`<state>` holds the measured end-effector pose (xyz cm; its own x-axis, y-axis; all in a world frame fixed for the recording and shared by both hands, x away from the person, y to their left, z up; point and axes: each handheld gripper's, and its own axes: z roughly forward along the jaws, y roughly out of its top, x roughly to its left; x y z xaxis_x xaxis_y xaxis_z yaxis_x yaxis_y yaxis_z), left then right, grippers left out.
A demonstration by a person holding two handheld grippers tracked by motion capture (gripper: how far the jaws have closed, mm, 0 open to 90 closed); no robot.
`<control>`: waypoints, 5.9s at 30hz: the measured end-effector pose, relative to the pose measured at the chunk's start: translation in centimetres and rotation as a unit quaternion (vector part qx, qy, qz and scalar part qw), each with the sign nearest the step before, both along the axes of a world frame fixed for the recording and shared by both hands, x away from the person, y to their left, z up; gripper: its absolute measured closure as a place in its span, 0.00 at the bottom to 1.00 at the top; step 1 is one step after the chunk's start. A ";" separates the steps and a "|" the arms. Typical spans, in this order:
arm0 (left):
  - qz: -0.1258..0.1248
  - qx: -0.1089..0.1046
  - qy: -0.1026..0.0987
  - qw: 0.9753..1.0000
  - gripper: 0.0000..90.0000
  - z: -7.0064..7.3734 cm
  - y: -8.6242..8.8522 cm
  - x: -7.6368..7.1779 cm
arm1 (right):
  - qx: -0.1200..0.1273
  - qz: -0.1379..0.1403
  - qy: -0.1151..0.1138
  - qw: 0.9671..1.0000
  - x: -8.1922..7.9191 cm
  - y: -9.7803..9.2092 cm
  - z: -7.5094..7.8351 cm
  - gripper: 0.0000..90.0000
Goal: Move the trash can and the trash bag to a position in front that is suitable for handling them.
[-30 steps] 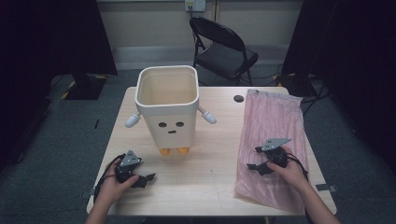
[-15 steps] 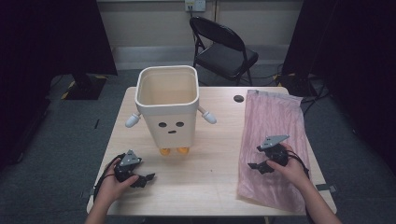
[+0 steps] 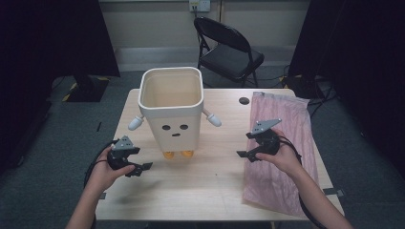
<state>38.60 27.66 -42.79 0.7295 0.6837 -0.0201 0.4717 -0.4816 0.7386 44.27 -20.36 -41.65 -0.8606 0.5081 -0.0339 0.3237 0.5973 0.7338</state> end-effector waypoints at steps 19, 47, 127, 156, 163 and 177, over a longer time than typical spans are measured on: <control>0.007 0.014 -0.034 0.999 0.22 5.5 0.8 3.0 | 0.016 0.018 -0.009 1.000 2.8 7.0 4.4 0.17; -0.025 0.002 -0.083 0.996 0.53 8.6 -0.3 6.2 | 0.049 0.026 -0.003 0.998 5.6 11.1 7.1 0.56; -0.118 -0.013 -0.121 0.985 0.70 8.5 -18.4 10.2 | 0.008 -0.089 -0.109 0.990 4.3 -6.1 6.6 0.69; -0.079 0.009 0.036 0.996 0.20 2.6 -13.9 8.5 | 0.032 -0.152 0.014 0.988 -0.9 -9.1 -6.5 0.16; -0.079 0.007 0.045 0.996 0.20 2.4 -13.7 8.3 | 0.000 -0.152 0.003 0.988 -1.2 -9.0 -8.0 0.16; -0.070 0.019 0.060 0.996 0.20 3.5 -12.3 8.3 | 0.008 -0.152 0.010 0.988 -0.9 -9.0 -8.4 0.14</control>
